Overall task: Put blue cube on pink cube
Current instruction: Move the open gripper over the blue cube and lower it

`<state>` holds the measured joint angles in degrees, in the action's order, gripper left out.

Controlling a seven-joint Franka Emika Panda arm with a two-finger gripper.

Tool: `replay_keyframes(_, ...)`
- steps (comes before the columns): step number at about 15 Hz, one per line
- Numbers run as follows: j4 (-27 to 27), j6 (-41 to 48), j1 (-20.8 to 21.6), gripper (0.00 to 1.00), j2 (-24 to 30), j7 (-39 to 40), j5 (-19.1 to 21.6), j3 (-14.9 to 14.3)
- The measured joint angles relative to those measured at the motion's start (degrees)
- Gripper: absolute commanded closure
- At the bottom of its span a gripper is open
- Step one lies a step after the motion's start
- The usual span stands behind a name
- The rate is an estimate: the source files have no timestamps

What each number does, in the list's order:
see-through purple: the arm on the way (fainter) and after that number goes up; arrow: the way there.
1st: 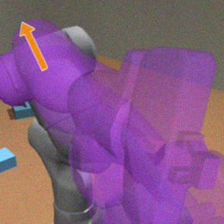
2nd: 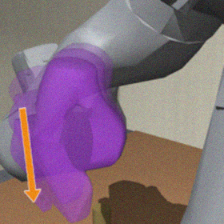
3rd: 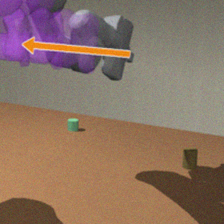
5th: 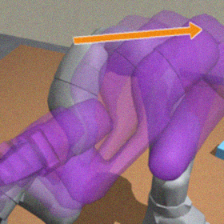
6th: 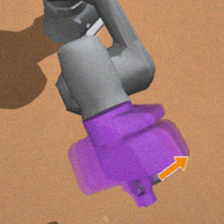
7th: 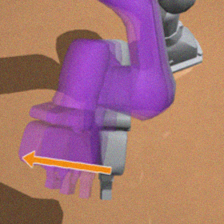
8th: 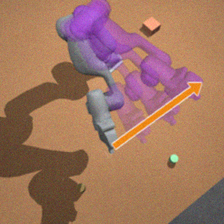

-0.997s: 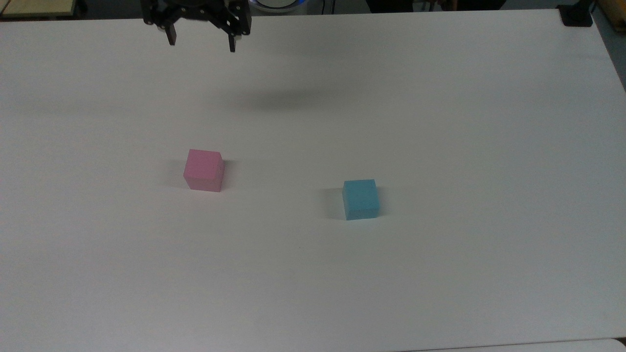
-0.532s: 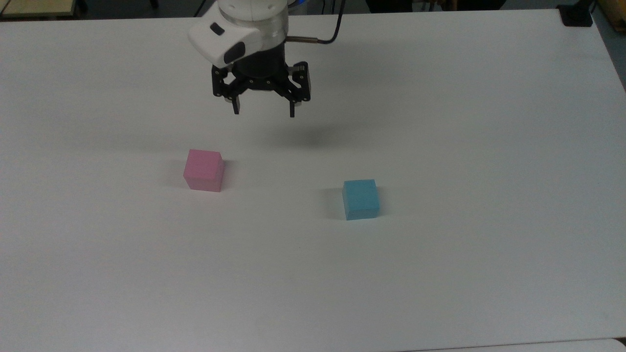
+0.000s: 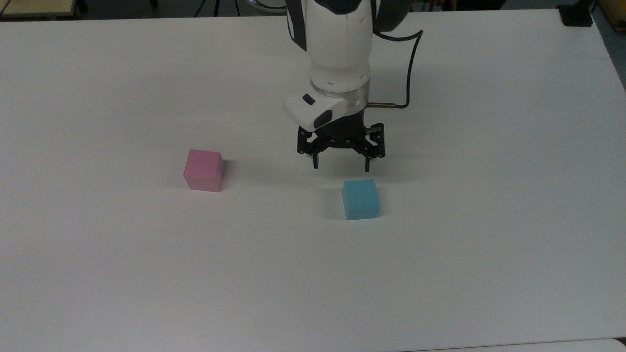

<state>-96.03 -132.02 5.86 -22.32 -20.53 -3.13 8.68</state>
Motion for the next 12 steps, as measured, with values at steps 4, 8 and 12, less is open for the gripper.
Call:
replay_keyframes(4,2.5,0.0,1.9,0.00,-3.7,-0.2,-4.5,0.0)
replay_keyframes(8,7.2,4.6,2.0,0.00,-8.3,0.7,-8.9,0.0)
replay_keyframes(12,9.7,8.6,3.2,0.00,-9.2,1.3,-8.9,0.1)
